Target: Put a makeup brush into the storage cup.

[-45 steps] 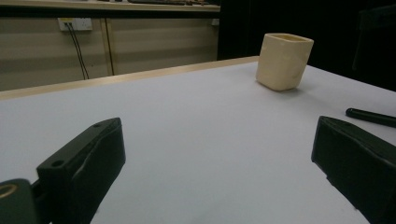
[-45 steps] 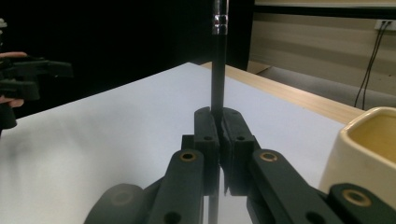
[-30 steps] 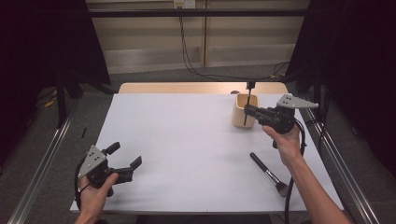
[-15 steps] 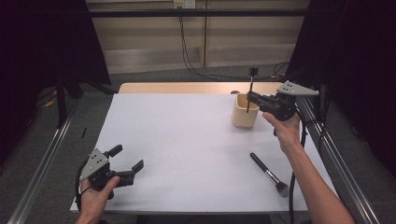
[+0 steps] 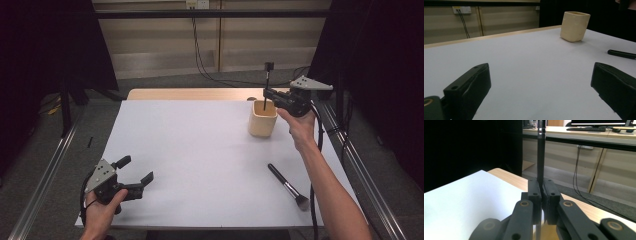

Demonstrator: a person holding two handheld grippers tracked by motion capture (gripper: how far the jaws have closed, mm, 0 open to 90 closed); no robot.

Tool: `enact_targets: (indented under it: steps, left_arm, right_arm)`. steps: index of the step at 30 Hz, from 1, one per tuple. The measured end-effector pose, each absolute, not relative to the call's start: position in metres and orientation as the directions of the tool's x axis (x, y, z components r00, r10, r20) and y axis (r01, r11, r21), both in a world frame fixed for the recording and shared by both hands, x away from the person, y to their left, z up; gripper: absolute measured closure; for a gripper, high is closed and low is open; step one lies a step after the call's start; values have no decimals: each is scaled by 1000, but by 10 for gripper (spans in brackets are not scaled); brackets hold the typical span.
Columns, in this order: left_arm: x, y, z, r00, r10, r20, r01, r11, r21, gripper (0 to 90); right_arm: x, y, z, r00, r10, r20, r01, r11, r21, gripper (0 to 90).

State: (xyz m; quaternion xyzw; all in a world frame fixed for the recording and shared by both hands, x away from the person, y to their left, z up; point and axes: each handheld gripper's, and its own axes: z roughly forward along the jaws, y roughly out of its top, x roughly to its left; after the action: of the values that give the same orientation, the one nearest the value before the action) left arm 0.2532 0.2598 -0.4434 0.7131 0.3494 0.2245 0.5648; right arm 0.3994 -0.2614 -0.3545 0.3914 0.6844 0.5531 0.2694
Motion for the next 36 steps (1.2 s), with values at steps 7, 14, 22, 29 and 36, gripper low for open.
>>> enact_targets:
  steps: [7, 14, 22, 29, 36]
  left_arm:
    - [254, 262, -443, 651, 755, -81, 251, -113, 961, 27]
    - [253, 262, -443, 652, 755, -67, 247, -128, 961, 27]
    - [254, 262, -443, 651, 756, -65, 247, -131, 960, 27]
    - [253, 260, -443, 657, 752, -57, 243, -139, 960, 27]
    - [251, 259, -442, 660, 749, -62, 244, -136, 960, 27]
  right_arm:
    - [407, -262, -365, -529, 845, 73, 256, 78, 964, 863]
    - [412, -266, -374, -515, 854, 78, 271, 76, 959, 863]
    - [415, -269, -384, -509, 856, 86, 288, 75, 955, 863]
    - [416, -273, -394, -502, 859, 97, 298, 67, 952, 863]
    - [416, -275, -403, -500, 859, 112, 309, 57, 949, 862]
